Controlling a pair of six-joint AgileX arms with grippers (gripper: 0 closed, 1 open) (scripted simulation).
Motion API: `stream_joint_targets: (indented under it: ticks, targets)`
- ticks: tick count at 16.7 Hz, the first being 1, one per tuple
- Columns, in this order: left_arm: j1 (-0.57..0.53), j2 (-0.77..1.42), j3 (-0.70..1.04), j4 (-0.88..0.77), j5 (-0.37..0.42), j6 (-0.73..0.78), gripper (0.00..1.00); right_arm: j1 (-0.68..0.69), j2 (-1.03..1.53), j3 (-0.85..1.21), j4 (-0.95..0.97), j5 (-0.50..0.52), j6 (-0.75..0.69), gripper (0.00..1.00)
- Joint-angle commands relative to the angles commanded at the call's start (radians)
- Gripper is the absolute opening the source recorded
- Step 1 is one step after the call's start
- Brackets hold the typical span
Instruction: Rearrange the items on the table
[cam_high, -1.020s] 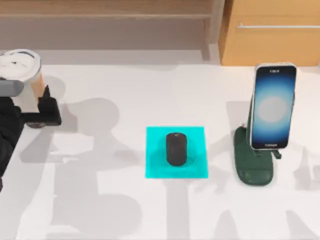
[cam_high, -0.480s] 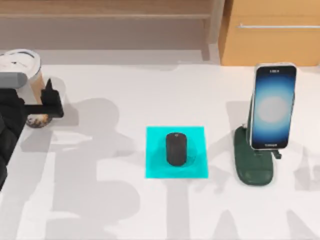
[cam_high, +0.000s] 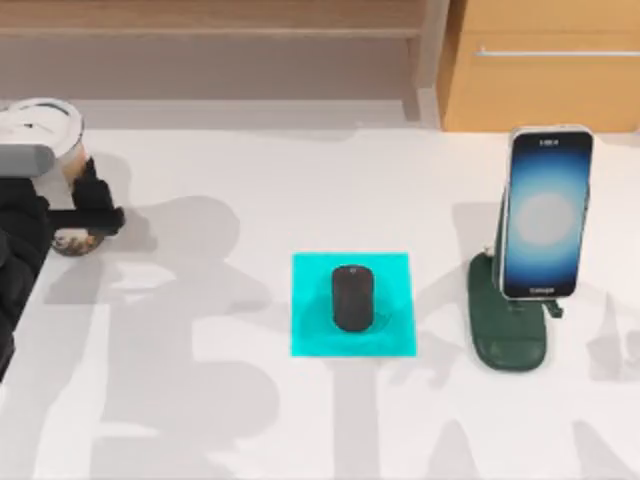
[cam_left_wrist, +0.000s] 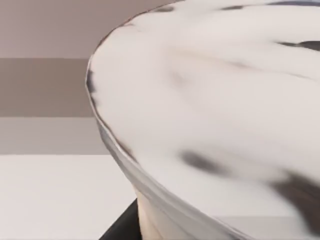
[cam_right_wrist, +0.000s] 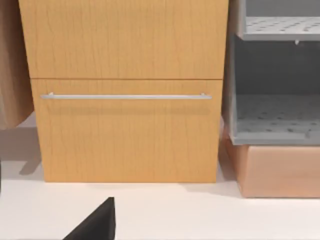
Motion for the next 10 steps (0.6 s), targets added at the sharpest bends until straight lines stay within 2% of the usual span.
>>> stream_joint_targets:
  ticks: [4, 10]
  targets:
    - [0.000, 0.000, 0.000, 0.000, 0.000, 0.000, 0.02, 0.000, 0.000, 0.000, 0.000, 0.000, 0.000, 1.00]
    - [0.000, 0.000, 0.000, 0.000, 0.000, 0.000, 0.00, 0.000, 0.000, 0.000, 0.000, 0.000, 0.000, 1.00]
